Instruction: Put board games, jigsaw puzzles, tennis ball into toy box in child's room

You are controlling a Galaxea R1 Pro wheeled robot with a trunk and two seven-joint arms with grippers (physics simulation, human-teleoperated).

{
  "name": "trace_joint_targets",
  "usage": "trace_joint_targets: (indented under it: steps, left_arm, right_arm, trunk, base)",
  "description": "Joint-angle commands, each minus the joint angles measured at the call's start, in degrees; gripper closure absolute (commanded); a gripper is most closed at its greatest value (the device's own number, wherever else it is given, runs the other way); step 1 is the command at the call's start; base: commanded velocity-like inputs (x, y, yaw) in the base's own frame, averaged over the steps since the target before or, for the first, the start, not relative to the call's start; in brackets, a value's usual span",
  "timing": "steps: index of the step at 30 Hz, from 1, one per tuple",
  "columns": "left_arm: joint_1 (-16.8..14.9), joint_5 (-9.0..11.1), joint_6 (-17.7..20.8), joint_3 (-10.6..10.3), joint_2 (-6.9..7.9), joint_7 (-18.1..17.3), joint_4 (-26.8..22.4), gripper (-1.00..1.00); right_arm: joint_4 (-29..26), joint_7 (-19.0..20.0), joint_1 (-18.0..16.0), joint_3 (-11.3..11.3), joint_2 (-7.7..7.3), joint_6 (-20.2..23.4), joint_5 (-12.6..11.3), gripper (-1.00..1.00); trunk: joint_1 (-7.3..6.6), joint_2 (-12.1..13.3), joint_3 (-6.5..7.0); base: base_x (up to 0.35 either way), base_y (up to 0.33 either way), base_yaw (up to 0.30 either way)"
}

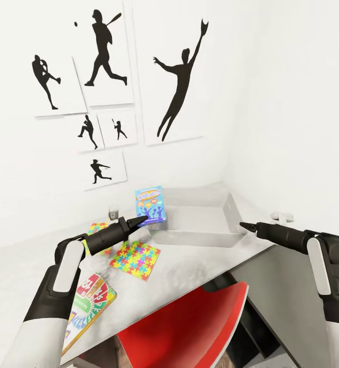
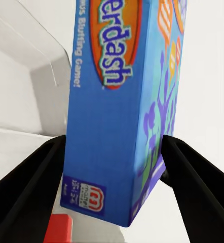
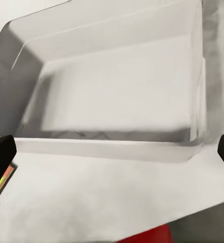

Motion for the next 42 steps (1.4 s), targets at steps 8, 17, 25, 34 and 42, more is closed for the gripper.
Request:
trace_joint_targets:
  steps: [8, 17, 25, 34, 42]
  left_arm:
    - [-0.8, 1.2, 0.3, 0.6, -0.07, -0.3, -0.9, 1.00]
    - [-1.0, 1.5, 0.3, 0.7, -0.09, -0.2, -1.2, 1.00]
    - [-1.0, 1.6, 0.3, 0.7, -0.08, -0.2, -1.2, 1.00]
    - [-1.0, 1.6, 0.3, 0.7, -0.06, -0.1, -1.2, 1.00]
    - [-1.0, 1.6, 0.3, 0.7, -0.08, -0.1, -1.2, 1.00]
  right_arm:
    - [-1.0, 0.2, 0.4, -0.4, 0.00, 0.3, 0.0, -1.00]
    - [-1.2, 0.1, 0.6, -0.4, 0.00, 0.3, -0.1, -1.00]
    - [-1.3, 0.2, 0.6, -0.5, 0.00, 0.3, -0.1, -1.00]
    - [-1.4, 0.2, 0.6, -0.5, 0.00, 0.3, -0.1, -1.00]
    - [-1.4, 0.2, 0.6, -0.6, 0.02, 0.3, -0.1, -1.00]
  trunk:
    - [0.02, -0.1, -0.08]
    - [0.02, -0.1, -0.08]
    - [0.02, -0.1, -0.08]
    - [0.02, -0.1, -0.08]
    - [0.02, -0.1, -0.08]
  base:
    - [0.000, 0.000, -0.215]
    - [0.000, 0.000, -0.265]
    - [0.000, 0.000, -0.276]
    - [0.000, 0.000, -0.279]
    - [0.000, 0.000, -0.201]
